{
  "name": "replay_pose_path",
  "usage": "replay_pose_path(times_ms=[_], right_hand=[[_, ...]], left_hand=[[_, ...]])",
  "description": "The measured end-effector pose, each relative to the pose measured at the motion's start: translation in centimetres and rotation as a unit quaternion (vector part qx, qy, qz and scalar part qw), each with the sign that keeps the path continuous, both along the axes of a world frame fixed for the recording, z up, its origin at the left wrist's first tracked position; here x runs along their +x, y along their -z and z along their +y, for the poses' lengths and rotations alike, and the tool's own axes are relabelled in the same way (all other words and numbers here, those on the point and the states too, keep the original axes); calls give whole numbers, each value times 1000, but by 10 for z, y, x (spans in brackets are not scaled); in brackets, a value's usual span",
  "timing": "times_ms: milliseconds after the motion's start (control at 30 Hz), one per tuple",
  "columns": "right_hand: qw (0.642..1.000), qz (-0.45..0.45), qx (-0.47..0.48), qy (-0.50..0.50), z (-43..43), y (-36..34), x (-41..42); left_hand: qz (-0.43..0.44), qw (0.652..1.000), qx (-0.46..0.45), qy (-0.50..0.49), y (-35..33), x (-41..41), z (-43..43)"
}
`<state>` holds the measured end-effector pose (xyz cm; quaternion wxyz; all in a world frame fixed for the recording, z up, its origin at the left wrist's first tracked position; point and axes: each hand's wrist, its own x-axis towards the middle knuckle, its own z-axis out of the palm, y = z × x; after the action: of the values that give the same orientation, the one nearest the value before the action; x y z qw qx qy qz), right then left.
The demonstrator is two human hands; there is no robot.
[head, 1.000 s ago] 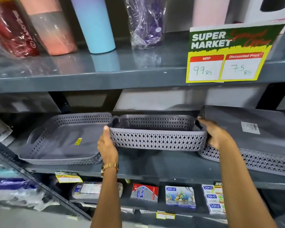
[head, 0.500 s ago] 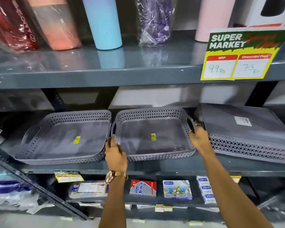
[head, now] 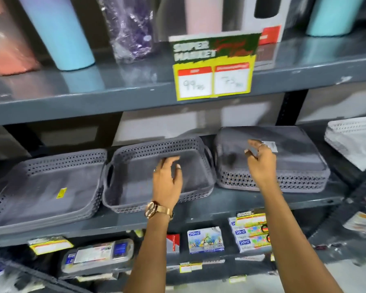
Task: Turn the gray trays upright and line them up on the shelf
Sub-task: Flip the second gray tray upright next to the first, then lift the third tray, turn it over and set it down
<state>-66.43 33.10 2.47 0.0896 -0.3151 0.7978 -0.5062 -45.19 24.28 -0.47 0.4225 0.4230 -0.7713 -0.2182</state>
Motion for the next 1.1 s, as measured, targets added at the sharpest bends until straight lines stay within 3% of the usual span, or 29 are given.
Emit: replay_pose_path(times_ms=[167,333,433,533,600,700,833,967,1100], right_hand=[[994,26,86,60,33,23,-96],[971,-39,222,78,48,62,-203],[974,-118,196,3,53,43,-211],[970,-177,166,-15,55,36,-217],[970,-212,120,-1,53,29,-219],[969,-247,18,18,51,17,-220],[946,-282,-148,65,51,-10,-225],[933,-316,-154,74,44,-19,-248],[900,-403,-160,41,56,-8,-248]], left_hand=[[14,997,61,49,-12,-100,21],[-113,989,86,42,-5,-182,0],[-174,975,135,-16,-1,-202,-22],[-162,965,204,-28,2,-218,-24],[-107,968,219,-63,1,-226,-17],[101,965,212,-120,-3,-233,-5],[373,903,179,-113,-22,-242,3],[434,871,191,-130,-40,-234,6],[391,859,315,-95,-32,-218,6]])
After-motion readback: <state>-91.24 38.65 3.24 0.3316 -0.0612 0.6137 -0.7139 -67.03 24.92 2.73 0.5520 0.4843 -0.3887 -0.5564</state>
